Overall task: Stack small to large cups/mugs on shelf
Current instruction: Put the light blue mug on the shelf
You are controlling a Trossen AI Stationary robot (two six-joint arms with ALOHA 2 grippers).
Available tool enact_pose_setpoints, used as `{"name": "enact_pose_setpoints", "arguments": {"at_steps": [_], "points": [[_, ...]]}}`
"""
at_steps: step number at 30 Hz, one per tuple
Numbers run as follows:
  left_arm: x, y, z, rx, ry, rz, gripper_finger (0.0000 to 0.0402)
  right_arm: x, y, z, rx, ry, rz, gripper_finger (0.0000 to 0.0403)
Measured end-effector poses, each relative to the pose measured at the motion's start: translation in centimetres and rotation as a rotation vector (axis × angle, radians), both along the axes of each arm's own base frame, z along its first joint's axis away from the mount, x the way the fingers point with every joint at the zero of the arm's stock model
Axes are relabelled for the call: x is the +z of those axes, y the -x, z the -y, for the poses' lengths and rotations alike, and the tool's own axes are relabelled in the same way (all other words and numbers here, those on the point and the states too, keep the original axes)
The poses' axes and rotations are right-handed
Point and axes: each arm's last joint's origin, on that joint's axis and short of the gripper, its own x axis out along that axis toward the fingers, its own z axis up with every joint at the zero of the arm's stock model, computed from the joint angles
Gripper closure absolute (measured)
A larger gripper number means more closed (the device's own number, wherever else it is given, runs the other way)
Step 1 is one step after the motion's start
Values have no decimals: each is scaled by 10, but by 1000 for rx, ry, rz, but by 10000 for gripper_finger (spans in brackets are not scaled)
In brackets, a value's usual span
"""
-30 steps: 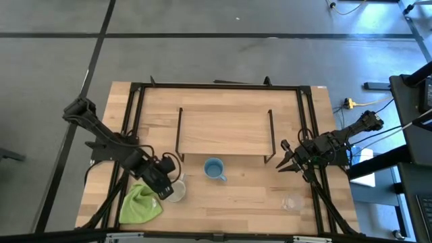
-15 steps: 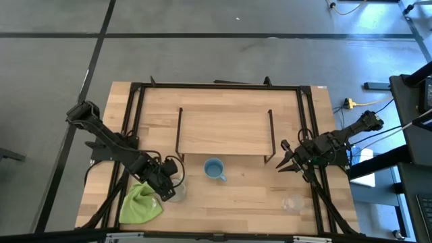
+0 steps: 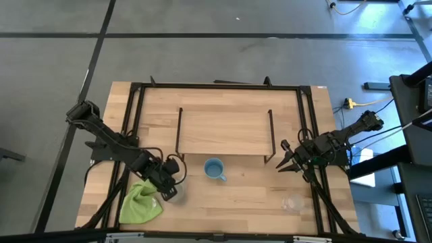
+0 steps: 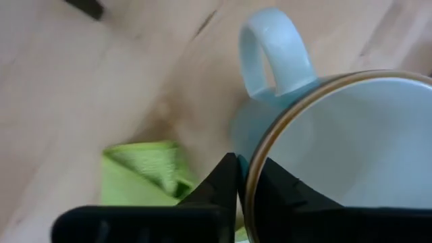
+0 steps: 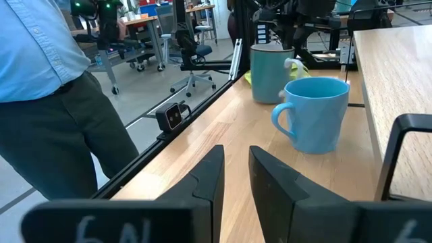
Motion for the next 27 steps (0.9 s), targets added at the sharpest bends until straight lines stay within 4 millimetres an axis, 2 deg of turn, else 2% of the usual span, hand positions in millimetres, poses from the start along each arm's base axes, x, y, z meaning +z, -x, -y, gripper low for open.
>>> {"name": "enact_pose_setpoints", "arguments": {"at_steps": [7,10,12,15,18,21,24,27], "points": [[6,-6,4,25,55,51,381,0,0,0,0,-1,-1,331],[17,-8,5,30,71,49,381,0,0,0,0,0,0,331],[33,-12,6,29,86,67,381,0,0,0,-1,-1,-1,331],[72,-18,5,-2,70,125,382,0,0,0,0,0,0,331],[109,-16,-3,13,5,149,382,0,0,0,0,-1,0,331],[138,-12,-13,36,-56,175,382,0,0,0,0,-1,0,331],[161,-16,-23,40,-75,237,383,0,0,0,0,0,0,331],[177,-29,-36,35,-92,278,383,0,0,0,-1,-1,-1,331]]}}
